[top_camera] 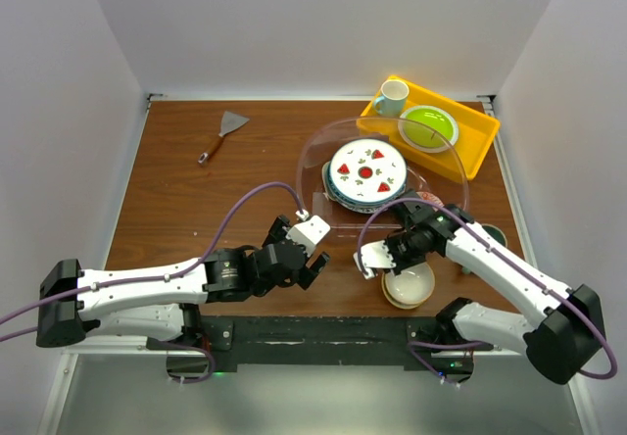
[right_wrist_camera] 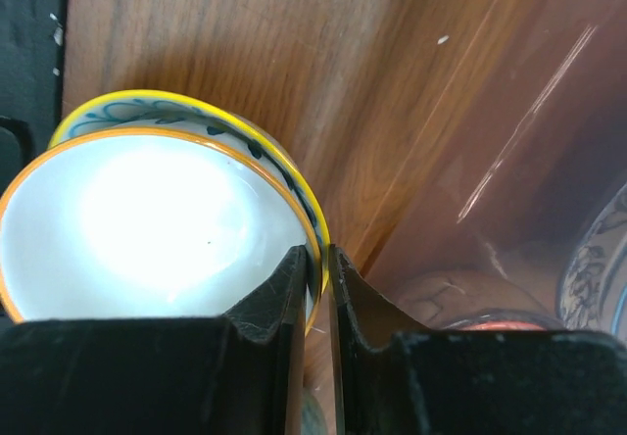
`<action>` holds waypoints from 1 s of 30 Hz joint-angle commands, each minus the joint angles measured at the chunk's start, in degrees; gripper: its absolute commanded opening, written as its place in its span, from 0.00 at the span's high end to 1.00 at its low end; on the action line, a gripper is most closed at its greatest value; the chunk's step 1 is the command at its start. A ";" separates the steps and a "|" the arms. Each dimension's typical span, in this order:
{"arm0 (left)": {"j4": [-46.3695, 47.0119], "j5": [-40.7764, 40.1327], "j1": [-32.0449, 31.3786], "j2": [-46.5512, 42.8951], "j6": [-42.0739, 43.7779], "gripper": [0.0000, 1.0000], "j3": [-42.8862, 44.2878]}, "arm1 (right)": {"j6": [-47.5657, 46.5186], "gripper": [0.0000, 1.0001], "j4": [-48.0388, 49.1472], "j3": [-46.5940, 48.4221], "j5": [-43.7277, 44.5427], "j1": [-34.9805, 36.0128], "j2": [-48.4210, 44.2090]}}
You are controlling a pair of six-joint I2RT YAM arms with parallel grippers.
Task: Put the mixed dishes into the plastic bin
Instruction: Pick up the bowl from the center of the board.
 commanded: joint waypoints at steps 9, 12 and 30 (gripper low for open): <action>1.29 -0.77 0.50 -1.68 -1.03 0.10 0.33 | 2.64 1.00 -0.94 4.19 -7.54 0.09 -1.74; 1.38 -0.60 0.50 -1.86 -1.11 0.10 0.33 | 3.78 1.00 -1.20 6.03 -10.87 0.09 -1.30; 2.52 1.51 0.50 -1.95 -1.55 0.10 -1.07 | 13.53 1.00 11.53 6.22 -14.40 -1.14 3.27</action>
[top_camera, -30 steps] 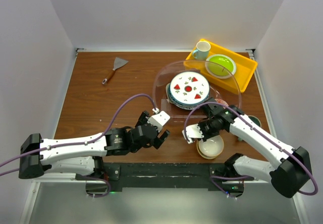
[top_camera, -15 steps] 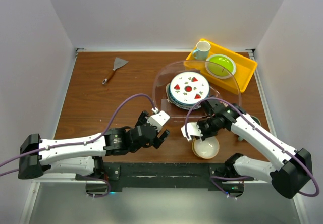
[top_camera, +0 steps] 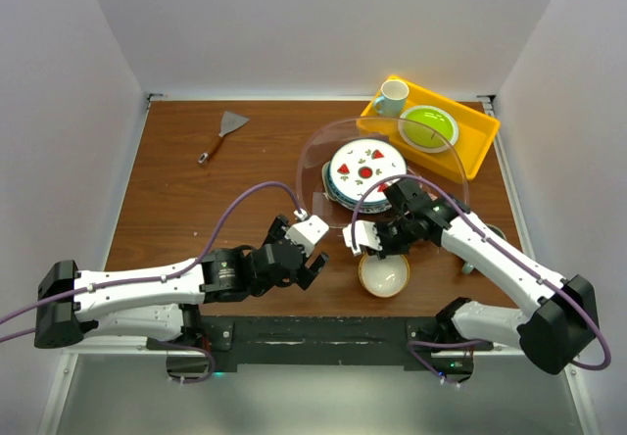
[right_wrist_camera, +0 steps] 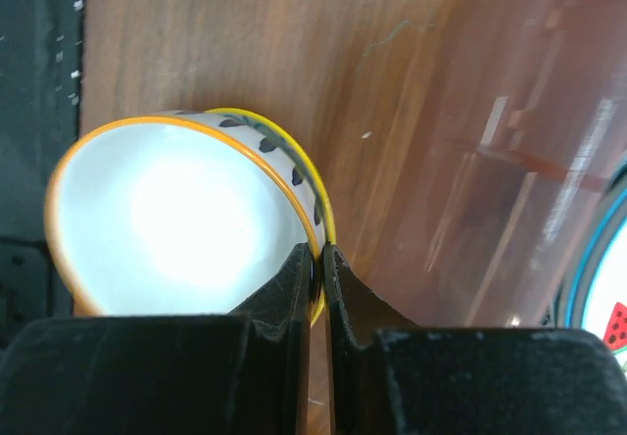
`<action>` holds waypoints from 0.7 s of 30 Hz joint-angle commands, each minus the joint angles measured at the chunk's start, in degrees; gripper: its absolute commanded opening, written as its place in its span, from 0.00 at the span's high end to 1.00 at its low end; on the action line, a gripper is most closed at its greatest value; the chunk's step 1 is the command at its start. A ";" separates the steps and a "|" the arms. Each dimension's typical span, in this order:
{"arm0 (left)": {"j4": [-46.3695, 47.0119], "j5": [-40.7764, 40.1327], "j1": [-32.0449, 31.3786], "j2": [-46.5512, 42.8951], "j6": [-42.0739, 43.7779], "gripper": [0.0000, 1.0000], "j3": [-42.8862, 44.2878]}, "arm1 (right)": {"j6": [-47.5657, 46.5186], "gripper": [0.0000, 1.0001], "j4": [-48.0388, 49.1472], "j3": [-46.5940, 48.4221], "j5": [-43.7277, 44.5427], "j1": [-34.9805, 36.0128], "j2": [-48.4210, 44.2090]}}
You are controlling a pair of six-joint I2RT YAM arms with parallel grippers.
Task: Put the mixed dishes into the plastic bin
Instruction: Pick up the bowl from the center of the board.
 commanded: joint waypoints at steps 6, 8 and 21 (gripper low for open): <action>6.47 4.17 0.56 -0.88 -3.63 0.10 -3.91 | 5.24 1.00 7.55 1.23 -6.75 -0.77 0.34; 7.61 4.79 0.74 -0.88 -4.17 0.10 -5.22 | 5.33 1.00 7.63 1.32 -7.62 -1.30 0.08; 12.10 5.41 1.36 -5.26 -6.01 0.10 -7.95 | 2.00 1.00 -2.10 10.72 -23.97 -11.05 -0.80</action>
